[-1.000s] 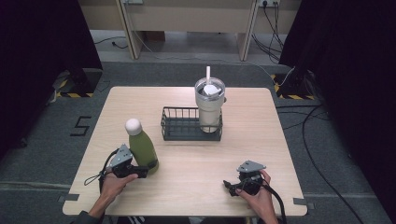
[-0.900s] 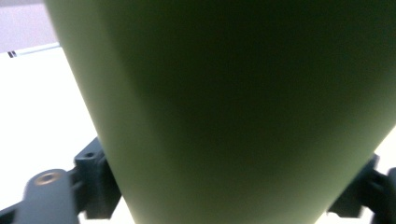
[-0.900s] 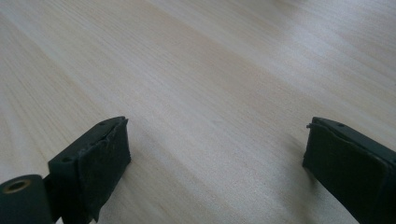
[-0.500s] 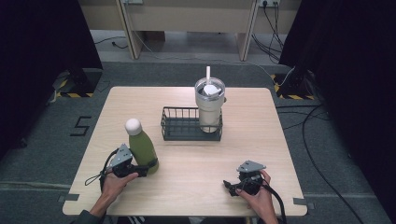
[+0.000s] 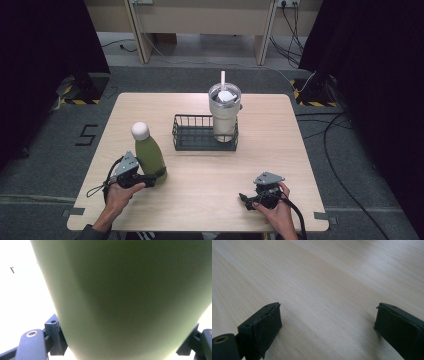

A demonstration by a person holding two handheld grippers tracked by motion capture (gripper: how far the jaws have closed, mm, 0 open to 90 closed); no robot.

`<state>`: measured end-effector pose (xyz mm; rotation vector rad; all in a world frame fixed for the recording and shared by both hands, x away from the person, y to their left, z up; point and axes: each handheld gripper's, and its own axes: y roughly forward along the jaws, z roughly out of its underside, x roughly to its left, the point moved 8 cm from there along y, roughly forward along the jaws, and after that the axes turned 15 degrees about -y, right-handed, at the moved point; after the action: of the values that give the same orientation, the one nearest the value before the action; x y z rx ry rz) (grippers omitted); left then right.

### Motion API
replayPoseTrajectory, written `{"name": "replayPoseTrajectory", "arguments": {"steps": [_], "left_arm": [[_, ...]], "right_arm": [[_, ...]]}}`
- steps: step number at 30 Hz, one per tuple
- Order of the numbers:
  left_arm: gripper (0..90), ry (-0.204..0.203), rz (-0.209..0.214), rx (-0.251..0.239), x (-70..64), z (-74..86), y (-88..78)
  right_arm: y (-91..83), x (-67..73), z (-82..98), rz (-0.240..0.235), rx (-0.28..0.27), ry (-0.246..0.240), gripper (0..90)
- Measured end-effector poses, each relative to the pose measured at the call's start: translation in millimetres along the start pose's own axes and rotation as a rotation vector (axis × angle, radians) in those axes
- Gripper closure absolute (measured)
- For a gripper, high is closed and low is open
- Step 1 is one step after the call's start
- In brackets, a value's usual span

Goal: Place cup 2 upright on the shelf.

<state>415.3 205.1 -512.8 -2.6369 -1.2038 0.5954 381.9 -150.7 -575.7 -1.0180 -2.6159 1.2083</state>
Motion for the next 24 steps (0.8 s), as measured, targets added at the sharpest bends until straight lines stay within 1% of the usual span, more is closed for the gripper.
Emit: {"name": "replayPoseTrajectory", "arguments": {"steps": [5, 12, 15, 18, 21, 24], "left_arm": [[20.7, 0.014, 0.000, 0.010, -2.0, -4.5, 1.8], [20.7, 0.015, 0.012, 0.024, -5.0, -9.3, 7.9], [20.7, 0.016, 0.013, 0.031, -6.5, -11.3, 7.9], [20.7, 0.025, 0.010, 0.029, -7.4, -15.6, 7.5], [20.7, 0.017, 0.024, 0.023, -9.9, -22.4, 7.9], [20.7, 0.034, 0.019, 0.023, -11.8, -28.4, 8.2]], "right_arm": [[0.0, 0.0, 0.0, 0.000, 0.000, 0.000, 7.2], [0.1, -0.1, -0.1, 0.000, 0.001, 0.001, 7.0], [0.2, -0.1, -0.1, 0.000, 0.000, 0.001, 7.0], [0.3, -0.2, -0.2, -0.001, 0.001, 0.000, 6.8], [0.5, -0.4, -0.3, -0.001, 0.001, 0.000, 6.7], [0.5, -0.4, -0.3, -0.001, 0.001, 0.000, 6.7]]}}
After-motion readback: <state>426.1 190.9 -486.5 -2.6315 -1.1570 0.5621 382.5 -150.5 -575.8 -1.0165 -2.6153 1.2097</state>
